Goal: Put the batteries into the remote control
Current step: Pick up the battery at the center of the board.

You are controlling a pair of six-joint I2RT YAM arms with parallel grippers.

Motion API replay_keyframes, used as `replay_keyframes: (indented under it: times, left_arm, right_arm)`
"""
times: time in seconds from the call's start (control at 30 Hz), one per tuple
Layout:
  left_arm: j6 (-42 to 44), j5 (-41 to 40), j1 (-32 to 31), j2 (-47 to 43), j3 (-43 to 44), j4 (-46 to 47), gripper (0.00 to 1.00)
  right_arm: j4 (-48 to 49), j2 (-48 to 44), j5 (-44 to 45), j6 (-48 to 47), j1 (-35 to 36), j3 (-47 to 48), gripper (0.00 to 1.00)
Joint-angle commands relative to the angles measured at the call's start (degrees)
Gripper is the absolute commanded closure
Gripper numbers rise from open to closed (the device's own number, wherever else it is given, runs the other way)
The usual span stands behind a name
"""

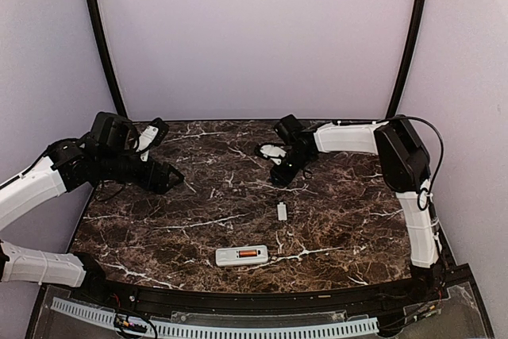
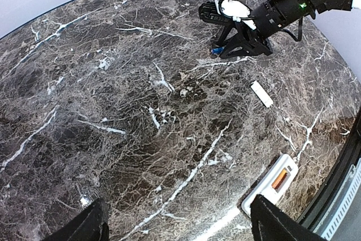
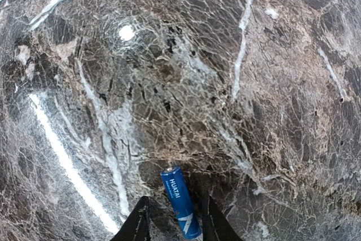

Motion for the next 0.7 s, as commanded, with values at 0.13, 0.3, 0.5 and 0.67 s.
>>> replay_keyframes:
  times: [0.13,0.3,0.5,0.67]
  left_arm:
    - [0.8,0.1,0.4,0.4,0.9,-0.9,0.14]
    - [0.6,-0.1,0.4,-0.1,0.8,-1.0,0.14]
    - [0.7,-0.2,0.4,-0.3,0.7,-1.2,0.14]
    - [0.8,-0.3,0.4,-0.4,0.7,-1.3,0.14]
  right_arm:
    - [-0.9,2.8,0.4,-2.6,1.3,0.0,0.78]
    - [-2.0,4.1,0.7,-2.6,1.6,1.7,0.85]
    - [-3.4,4.7,2.2,-2.6,2.0,3.0,0.91]
    - [-5.3,4.0,2.1,-1.9,2.1,3.4,1.00]
